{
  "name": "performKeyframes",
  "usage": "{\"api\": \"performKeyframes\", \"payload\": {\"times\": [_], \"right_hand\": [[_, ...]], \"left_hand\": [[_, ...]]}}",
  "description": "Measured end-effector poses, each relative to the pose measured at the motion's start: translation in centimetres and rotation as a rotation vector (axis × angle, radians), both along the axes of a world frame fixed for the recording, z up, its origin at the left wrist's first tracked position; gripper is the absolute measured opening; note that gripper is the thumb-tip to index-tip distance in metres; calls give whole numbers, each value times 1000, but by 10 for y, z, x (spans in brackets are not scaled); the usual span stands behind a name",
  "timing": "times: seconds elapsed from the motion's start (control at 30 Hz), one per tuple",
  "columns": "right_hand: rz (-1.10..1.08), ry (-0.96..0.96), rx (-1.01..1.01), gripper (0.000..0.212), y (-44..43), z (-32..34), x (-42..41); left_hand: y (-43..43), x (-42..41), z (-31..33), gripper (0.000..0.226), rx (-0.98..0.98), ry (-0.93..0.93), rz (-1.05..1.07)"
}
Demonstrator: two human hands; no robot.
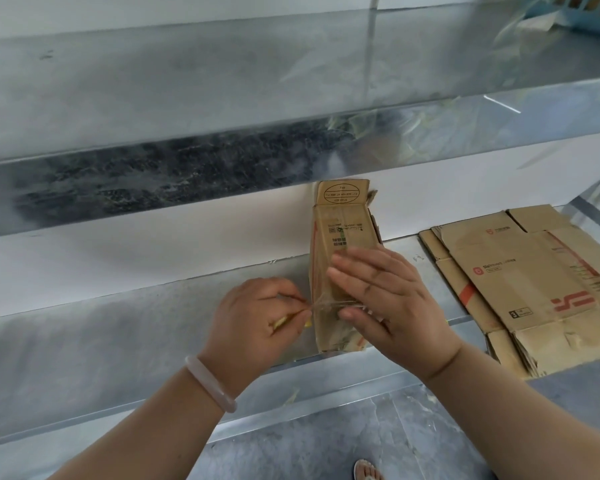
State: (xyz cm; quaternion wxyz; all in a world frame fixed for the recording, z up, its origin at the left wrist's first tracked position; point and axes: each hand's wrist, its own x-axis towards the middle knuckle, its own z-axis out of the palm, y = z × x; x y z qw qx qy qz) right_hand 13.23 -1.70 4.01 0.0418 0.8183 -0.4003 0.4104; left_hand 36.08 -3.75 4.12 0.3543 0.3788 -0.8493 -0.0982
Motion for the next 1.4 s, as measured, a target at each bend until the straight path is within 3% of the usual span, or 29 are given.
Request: {"api": "performKeyframes", "payload": {"times": [0.07, 0.13, 0.17, 0.27, 0.33, 0.47, 0.57, 0.7, 0.77, 0.87, 1.0, 1.1, 1.4], "right_hand": [[-162, -179, 39, 42, 7, -3, -10], [-427, -426, 279, 41, 6, -13, -31], [-573, -421, 451, 41, 2, -25, -44], [-804, 25, 951, 50, -9, -69, -73], [-850, 216, 1001, 43, -14, -88, -78], [-925, 221, 948, 22, -20, -94, -74], [-905, -103, 984, 22, -9, -87, -63], [-837, -626, 800, 25, 43, -46, -31], [-719, -769, 693, 28, 78, -18, -7], [-527, -459, 575, 42, 123, 20, 32], [-414, 3, 676, 65, 134, 28, 74], [-477, 83, 696, 80, 125, 21, 87], [-605, 313, 921, 82, 109, 38, 104]], "left_hand": [[0, -3, 0, 20, 8, -7, 1], [1, -3, 0, 21, 35, 1, 16], [2, -3, 0, 22, 55, 5, 27], [4, -1, 0, 24, 114, 9, 45], [6, 1, 0, 27, 157, 4, 41], [8, 4, 2, 30, 201, -7, 36], [10, 6, 6, 26, 212, -2, 23], [12, 7, 6, 18, 195, 49, 29], [12, 9, 6, 22, 219, 63, 37], [11, 9, 8, 24, 223, 50, 31], [9, 9, 8, 6, 244, 66, 85], [9, 10, 8, 5, 230, 56, 68], [14, 5, 6, 8, 197, 70, 81]]}}
